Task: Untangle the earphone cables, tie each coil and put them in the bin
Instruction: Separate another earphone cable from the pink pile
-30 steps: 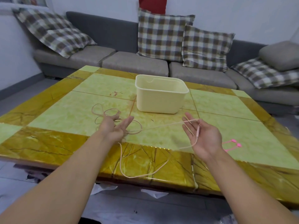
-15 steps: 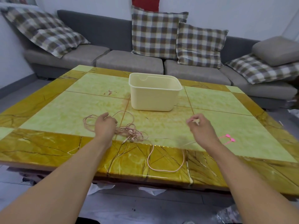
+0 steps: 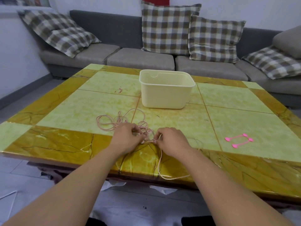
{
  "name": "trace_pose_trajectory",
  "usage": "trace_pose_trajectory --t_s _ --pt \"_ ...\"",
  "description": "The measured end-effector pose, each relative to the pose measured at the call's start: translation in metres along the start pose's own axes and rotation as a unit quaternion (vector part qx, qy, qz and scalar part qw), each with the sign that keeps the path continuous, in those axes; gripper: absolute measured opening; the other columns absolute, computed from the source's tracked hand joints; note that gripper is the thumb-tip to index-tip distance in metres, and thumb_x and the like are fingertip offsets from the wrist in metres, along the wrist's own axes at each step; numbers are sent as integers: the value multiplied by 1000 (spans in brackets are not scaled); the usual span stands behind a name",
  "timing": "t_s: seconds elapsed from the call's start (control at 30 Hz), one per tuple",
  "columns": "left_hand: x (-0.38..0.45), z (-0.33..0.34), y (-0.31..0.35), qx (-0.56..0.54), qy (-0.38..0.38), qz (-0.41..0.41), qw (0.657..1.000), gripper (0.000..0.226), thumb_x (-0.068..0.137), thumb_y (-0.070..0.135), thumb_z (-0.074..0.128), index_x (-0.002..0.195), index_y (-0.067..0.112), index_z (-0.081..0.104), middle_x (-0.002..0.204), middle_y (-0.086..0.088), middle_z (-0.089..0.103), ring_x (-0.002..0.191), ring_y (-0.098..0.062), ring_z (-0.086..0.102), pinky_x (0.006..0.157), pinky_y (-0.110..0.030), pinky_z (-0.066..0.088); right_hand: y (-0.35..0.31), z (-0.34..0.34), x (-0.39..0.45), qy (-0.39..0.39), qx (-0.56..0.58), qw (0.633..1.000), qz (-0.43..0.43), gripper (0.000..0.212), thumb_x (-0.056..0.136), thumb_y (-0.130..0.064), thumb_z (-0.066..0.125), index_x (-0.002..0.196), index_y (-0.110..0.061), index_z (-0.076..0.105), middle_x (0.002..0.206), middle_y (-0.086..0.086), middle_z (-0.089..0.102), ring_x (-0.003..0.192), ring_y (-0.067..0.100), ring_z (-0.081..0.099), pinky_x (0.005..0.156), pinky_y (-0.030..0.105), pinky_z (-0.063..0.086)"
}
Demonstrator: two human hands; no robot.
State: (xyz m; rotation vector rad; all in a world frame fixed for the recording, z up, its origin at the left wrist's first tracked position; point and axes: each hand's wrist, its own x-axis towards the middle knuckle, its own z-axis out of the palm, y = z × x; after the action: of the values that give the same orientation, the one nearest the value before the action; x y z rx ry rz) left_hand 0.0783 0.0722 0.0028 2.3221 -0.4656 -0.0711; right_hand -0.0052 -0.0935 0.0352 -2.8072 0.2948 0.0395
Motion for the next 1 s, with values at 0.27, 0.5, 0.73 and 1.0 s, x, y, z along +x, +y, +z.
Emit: trace_pose_trajectory --t_s 0.27,0.5,0.73,1.0 --pt "3 1 -10 -13 -36 -3 999 51 83 50 74 126 22 67 118 3 69 111 -16 62 100 -39 51 5 -9 12 96 323 939 70 13 104 -24 53 91 -29 55 96 -6 72 83 14 70 74 37 57" --pt "6 10 -3 80 24 -43 996 47 87 43 67 130 23 63 132 -5 63 134 -32 45 114 -51 34 16 -22 -1 224 327 916 60 14 107 -25 48 94 -31 51 87 -8 70 72 14 66 64 33 50" --pt "13 11 1 116 19 -134 984 52 107 43 27 141 13 53 148 -19 50 148 -40 27 118 -66 13 56 -26 -7 309 419 836 172 14 104 -30 54 90 -30 53 97 -3 70 88 20 69 71 33 49" --pt "14 -2 2 92 105 -108 984 39 100 31 42 131 20 64 148 -12 53 153 -34 17 123 -58 -1 80 -30 -10 217 430 860 171 7 103 -24 57 98 -22 60 96 0 74 71 14 69 64 28 44"
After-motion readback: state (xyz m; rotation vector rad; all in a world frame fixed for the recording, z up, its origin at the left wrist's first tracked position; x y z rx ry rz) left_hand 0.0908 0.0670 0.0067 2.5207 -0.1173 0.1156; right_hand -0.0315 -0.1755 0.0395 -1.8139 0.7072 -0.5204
